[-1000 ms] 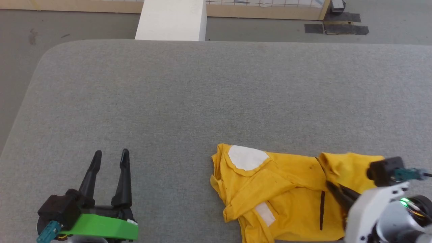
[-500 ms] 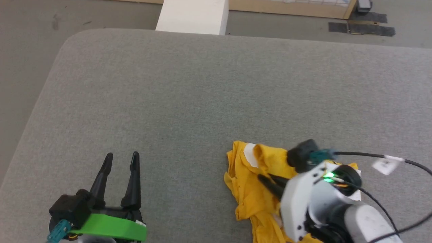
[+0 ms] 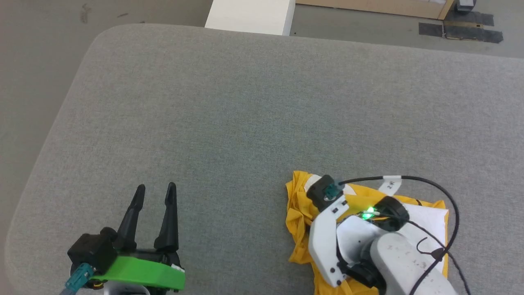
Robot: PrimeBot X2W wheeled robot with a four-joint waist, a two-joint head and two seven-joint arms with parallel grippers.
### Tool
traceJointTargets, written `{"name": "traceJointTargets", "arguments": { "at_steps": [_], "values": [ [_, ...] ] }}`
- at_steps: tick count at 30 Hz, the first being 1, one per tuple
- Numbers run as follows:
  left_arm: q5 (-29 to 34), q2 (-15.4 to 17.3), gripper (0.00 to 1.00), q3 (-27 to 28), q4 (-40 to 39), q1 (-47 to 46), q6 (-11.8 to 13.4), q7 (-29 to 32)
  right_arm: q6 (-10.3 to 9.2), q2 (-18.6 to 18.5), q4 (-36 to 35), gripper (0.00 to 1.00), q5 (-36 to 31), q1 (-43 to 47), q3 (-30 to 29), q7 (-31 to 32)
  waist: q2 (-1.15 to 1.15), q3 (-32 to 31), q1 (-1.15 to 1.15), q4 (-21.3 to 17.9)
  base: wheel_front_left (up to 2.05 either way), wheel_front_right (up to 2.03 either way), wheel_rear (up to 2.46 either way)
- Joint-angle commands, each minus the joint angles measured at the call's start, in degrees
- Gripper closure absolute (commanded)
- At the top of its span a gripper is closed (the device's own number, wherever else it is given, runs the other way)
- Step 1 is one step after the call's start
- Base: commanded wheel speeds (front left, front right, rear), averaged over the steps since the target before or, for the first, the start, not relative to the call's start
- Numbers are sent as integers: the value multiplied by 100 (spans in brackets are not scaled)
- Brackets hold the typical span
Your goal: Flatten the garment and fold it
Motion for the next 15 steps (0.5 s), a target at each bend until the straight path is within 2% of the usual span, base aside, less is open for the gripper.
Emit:
{"name": "traceJointTargets", "arguments": {
  "at_steps": [1, 4, 8, 13, 15],
  "values": [
    [40, -52, 0, 25, 32, -100, -37, -22, -9, 65, 113, 0, 14, -36, 51, -32, 0, -26, 0, -17, 0, 0, 0],
    [44, -57, 0, 66, 57, -46, -44, -22, -9, 121, 62, 0, 123, -96, 47, -105, 0, -78, 0, -104, 0, 0, 0],
    [42, -57, 0, 71, 66, 12, -47, -22, -9, 29, -377, 0, 351, -26, -224, -280, 0, -156, 0, -238, 0, 0, 0],
    [51, 3, 0, 97, -21, 112, -9, -5, -9, -202, -1380, 0, 550, 519, -1193, -637, 0, -225, 0, -449, 0, 0, 0],
    [62, 35, 0, 116, -86, 137, 15, 5, -9, -319, -1811, 0, 431, 800, -1738, -907, 0, -220, 0, -526, 0, 0, 0]
  ]
}}
